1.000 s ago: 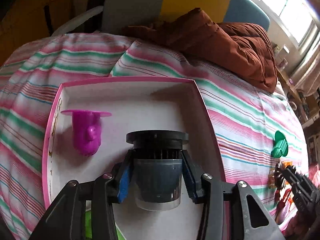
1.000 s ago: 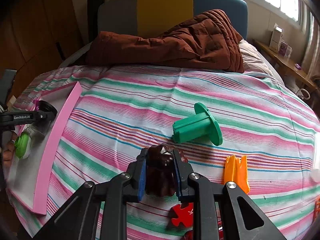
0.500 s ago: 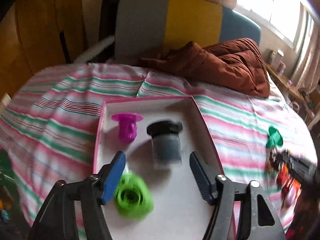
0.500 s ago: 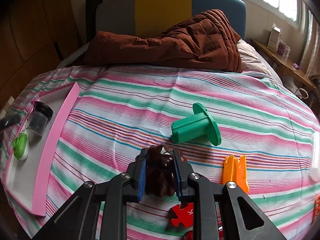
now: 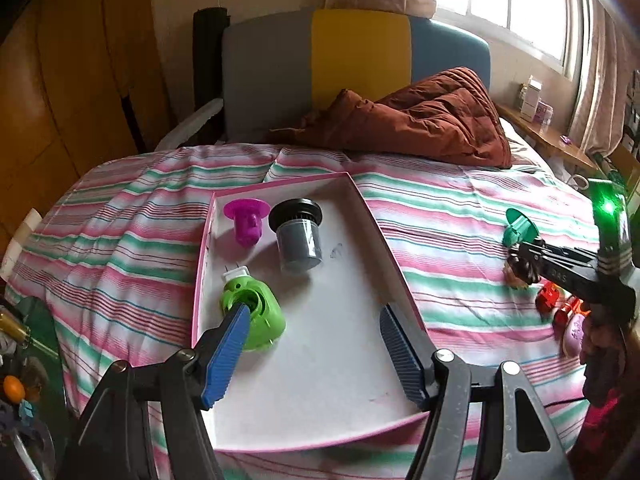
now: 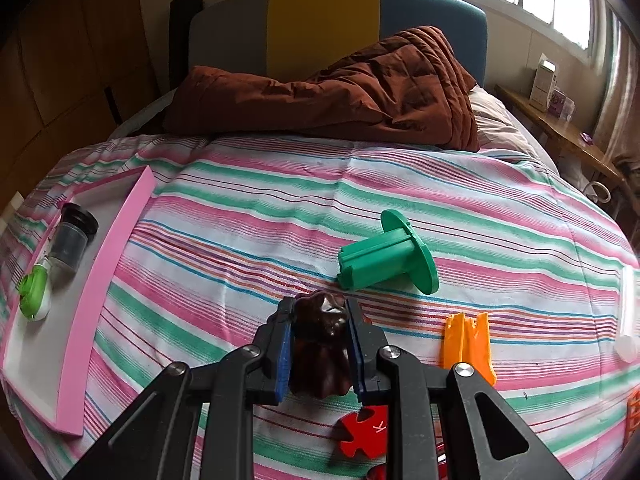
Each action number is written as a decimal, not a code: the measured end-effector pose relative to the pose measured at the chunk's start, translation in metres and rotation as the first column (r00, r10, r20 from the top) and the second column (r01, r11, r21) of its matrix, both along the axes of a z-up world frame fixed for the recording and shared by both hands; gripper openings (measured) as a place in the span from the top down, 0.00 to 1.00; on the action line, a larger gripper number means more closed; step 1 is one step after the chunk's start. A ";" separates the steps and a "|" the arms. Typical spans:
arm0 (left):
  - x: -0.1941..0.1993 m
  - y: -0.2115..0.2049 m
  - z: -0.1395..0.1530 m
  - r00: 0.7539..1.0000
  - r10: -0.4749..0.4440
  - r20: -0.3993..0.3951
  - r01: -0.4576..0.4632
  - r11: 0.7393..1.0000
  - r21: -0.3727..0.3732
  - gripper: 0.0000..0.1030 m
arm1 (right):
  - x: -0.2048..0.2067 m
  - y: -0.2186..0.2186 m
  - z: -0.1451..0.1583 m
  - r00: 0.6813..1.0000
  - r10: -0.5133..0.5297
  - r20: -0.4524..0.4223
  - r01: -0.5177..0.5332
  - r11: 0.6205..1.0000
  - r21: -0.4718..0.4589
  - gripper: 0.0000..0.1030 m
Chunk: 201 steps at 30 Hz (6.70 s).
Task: Organize rigid objects
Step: 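Lower the dark cup into the tray and open the left gripper, then lift the brown pumpkin with the right gripper toward the tray, then lower the brown pumpkin into the tray and open the right gripper, then move both tools back toward the remaining toys on the bedspread, then grasp the green spool with the left gripper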
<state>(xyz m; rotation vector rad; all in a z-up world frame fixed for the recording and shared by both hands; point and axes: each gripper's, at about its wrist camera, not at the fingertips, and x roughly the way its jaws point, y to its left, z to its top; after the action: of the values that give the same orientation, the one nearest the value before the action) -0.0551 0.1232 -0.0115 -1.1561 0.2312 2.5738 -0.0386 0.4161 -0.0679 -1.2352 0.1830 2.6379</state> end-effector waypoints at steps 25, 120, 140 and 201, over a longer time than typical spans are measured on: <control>0.031 -0.003 0.006 1.000 -0.030 -0.011 0.030 1.000 0.000 0.34 | -0.001 -0.010 0.002 1.000 0.025 -0.001 -0.025 0.999 0.023 0.72; 0.021 -0.140 -0.023 0.979 0.196 0.065 -0.202 0.974 0.103 0.34 | -0.067 -0.221 0.020 0.940 0.341 0.001 -0.340 0.939 -0.052 0.21; 0.021 -0.134 -0.030 0.980 0.159 0.123 -0.175 0.975 0.136 0.34 | 0.023 -0.151 0.055 0.967 0.233 -0.102 -0.228 0.972 0.061 0.00; -0.067 0.329 -0.083 0.785 -0.599 0.158 0.617 0.780 -0.105 0.59 | 0.108 0.132 0.042 0.840 -0.539 -0.069 0.479 0.795 -0.372 0.00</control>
<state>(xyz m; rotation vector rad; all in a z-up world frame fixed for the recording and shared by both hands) -0.1220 0.4520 -0.0944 -1.0519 0.6682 1.9299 0.0696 0.5483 -0.0258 -0.8677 0.9081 2.2723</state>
